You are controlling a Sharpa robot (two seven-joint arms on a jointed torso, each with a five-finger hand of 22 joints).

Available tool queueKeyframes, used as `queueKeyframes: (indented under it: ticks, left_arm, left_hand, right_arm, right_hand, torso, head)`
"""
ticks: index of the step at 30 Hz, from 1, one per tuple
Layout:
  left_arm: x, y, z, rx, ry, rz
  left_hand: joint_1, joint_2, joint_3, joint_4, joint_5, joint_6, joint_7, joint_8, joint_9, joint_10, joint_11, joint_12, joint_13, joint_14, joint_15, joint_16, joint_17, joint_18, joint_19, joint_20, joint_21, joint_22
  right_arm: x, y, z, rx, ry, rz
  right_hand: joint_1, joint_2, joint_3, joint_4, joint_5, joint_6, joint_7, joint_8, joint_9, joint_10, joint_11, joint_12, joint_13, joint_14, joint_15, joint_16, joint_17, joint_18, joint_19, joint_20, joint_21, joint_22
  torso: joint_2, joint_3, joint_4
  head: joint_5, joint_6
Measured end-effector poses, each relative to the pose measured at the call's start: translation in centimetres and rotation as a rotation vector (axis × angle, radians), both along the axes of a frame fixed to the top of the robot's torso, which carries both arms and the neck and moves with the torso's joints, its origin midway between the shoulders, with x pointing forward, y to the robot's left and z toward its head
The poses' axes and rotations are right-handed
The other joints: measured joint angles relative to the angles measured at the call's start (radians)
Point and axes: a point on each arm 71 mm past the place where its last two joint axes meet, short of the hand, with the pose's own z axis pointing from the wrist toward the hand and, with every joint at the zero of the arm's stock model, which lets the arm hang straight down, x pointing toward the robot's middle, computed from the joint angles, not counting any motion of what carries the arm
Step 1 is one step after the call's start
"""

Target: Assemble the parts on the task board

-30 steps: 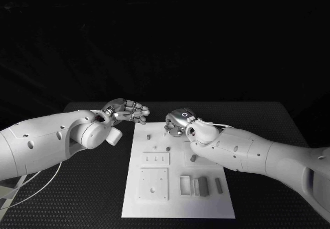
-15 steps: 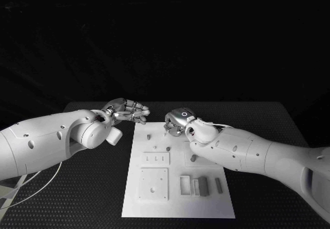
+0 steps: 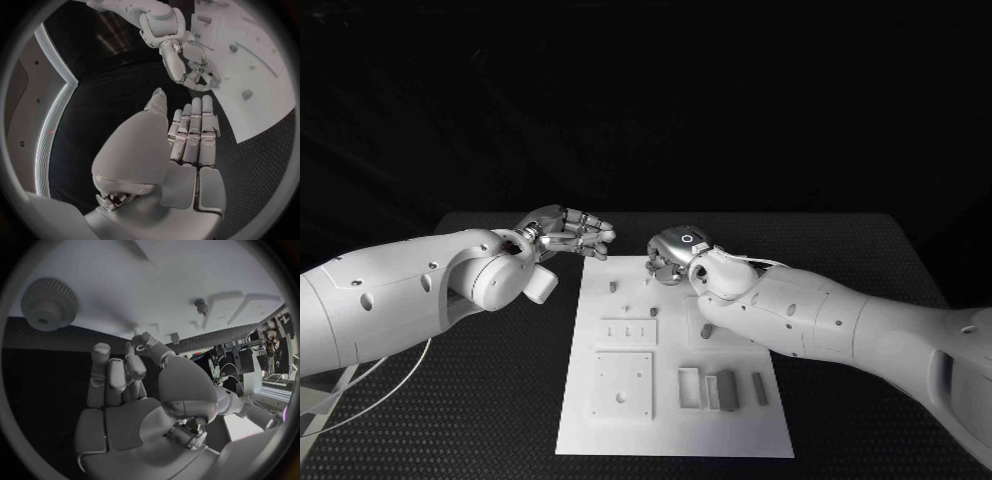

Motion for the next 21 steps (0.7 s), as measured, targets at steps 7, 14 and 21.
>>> queueKeyframes:
  ticks: [7,14,21]
  left_arm:
    - [0.01,-0.03,-0.01,0.0,0.0,0.0]
    - [0.0,-0.05,-0.01,0.0,0.001,-0.001]
    - [-0.01,-0.06,-0.01,0.0,0.001,-0.001]
  left_hand:
    - [0.0,0.0,0.0,0.0,0.0,0.0,0.0,0.0,0.0,0.0,0.0,0.0,0.0,0.0,0.0,0.0,0.0,0.0,0.0,0.0,0.0,0.0]
    - [0.0,0.0,0.0,0.0,0.0,0.0,0.0,0.0,0.0,0.0,0.0,0.0,0.0,0.0,0.0,0.0,0.001,0.001,0.0,0.0,0.0,0.0]
    - [0.0,0.0,0.0,0.0,0.0,0.0,0.0,0.0,-0.001,0.0,0.0,0.0,-0.001,0.0,0.0,0.0,0.001,0.01,0.0,0.0,0.0,0.0]
  right_arm:
    - [0.09,-0.15,-0.09,0.0,0.013,-0.008]
    - [0.11,-0.28,-0.14,0.002,0.022,-0.013]
    - [0.15,-0.23,-0.14,0.004,0.026,-0.016]
  right_hand:
    - [-0.002,-0.002,0.0,0.0,0.0,0.0,0.0,0.0,0.0,0.0,0.0,0.0,-0.002,0.0,0.0,0.0,-0.002,0.0,0.0,0.0,0.0,0.0]
    - [-0.002,-0.002,0.0,0.0,0.0,0.0,0.0,0.0,0.001,0.0,0.0,0.0,-0.003,0.0,0.0,0.0,-0.003,0.0,0.001,0.001,0.0,0.0]
    - [-0.002,-0.002,0.0,0.0,0.0,0.0,0.0,0.0,0.001,0.0,0.0,-0.004,-0.003,0.0,0.0,0.0,-0.003,0.0,0.001,0.001,0.0,0.0]
  torso:
    - [0.0,-0.0003,-0.0003]
    - [0.0,-0.0002,-0.0007]
    - [0.0,-0.0005,-0.0006]
  head:
    - [0.004,-0.004]
    - [0.007,-0.005]
    - [0.009,-0.005]
